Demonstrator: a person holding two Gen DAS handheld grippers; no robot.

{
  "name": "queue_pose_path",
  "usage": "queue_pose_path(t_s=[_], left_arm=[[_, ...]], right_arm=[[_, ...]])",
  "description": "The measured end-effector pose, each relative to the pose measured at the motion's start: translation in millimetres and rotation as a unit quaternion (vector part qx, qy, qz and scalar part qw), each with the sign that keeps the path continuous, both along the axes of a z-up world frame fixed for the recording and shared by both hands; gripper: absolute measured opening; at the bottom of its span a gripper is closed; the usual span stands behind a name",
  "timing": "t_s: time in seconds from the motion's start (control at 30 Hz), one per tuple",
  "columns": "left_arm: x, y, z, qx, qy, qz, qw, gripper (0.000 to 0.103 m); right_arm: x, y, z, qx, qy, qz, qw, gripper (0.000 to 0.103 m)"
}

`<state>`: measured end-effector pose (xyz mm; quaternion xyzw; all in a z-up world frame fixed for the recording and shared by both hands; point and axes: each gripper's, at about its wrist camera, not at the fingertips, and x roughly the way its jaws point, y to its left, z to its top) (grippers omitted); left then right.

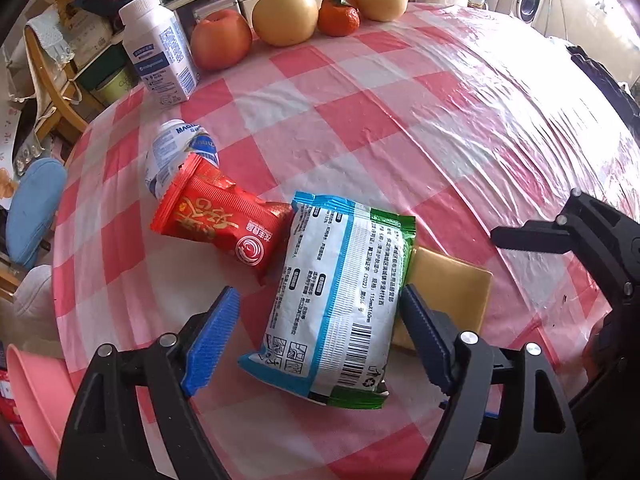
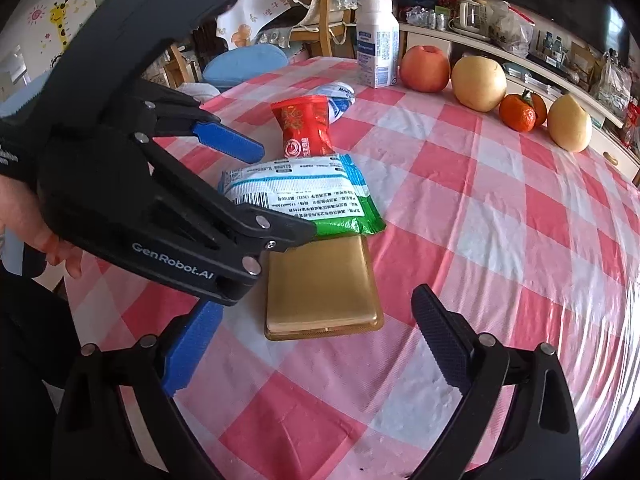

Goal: Collect trash
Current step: 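Grasp the green-and-white snack bag with the left tool while the right tool grasps the gold box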

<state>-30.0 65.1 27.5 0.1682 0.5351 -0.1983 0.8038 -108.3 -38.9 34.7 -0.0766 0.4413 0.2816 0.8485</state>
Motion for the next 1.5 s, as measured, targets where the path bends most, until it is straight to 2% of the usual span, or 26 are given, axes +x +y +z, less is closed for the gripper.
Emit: queue_pose_path(t_s=[0.03,0.2,0.27,0.37,0.43,0.6,0.9,1.03,1.07,1.13,1.23,1.4,1.47,1.5], left_arm=[[-0.3,0.1,0.0,-0.001,0.0,-0.001,1.0,0.08],[-2.9,0.0,0.3,-0.005,-0.002,-0.009,0.9999,0.079],[-2.3,1.1,0.0,-0.008,-0.001,-0.009,0.9999,0.08],[-1.8,2.1,0.2,-0.009,0.002,-0.01,0.9999,0.08],[-1.7,2.2,0.5,-0.002,0.001,-0.01,0.9999,0.083],[-2.8,5.2,0.8,0.011,0.002,-0.014,0.9998,0.084],[-5.8,-3.7,-6.8,0.033,0.0,-0.032,0.999,0.084],[-3.5,-4.7,-7.7,0.02,-0.008,-0.014,0.9997,0.084],[-2.7,-4.4,-8.0,0.016,-0.007,-0.009,0.9998,0.082],[-2.1,-5.4,-7.0,0.001,-0.007,0.001,1.0,0.07],[-4.4,-10.2,-5.7,0.0,-0.015,0.005,0.9999,0.058],[-6.1,-10.8,-5.1,-0.005,-0.02,0.019,0.9996,0.05],[-6.7,-8.8,-3.2,-0.009,-0.023,0.029,0.9993,0.048],[-7.3,-7.8,-2.6,-0.011,-0.023,0.033,0.9991,0.046]], right_arm=[[0.5,0.2,-1.1,0.0,0.002,0.001,1.0,0.082],[2.2,1.1,-4.1,-0.01,-0.001,0.0,1.0,0.078],[1.6,0.3,-3.5,-0.014,-0.006,-0.001,1.0,0.067],[1.0,-0.5,-3.4,-0.024,-0.012,0.003,1.0,0.064],[-0.3,-0.3,-3.5,-0.031,-0.016,0.005,0.999,0.062],[0.4,-5.2,-3.3,-0.042,-0.021,-0.001,0.999,0.062],[14.4,-30.2,-2.8,-0.054,-0.02,-0.057,0.997,0.062],[16.0,-30.1,-4.7,-0.059,-0.022,-0.062,0.996,0.065],[15.9,-29.1,-5.4,-0.062,-0.023,-0.063,0.996,0.068],[15.3,-28.1,-5.8,-0.065,-0.026,-0.063,0.996,0.071],[16.6,-29.5,-6.2,-0.06,-0.023,-0.064,0.996,0.071],[18.6,-31.8,-7.4,-0.051,-0.017,-0.065,0.996,0.07],[17.6,-31.1,-6.8,-0.047,-0.019,-0.062,0.997,0.062],[17.3,-30.1,-6.2,-0.05,-0.021,-0.06,0.997,0.062]])
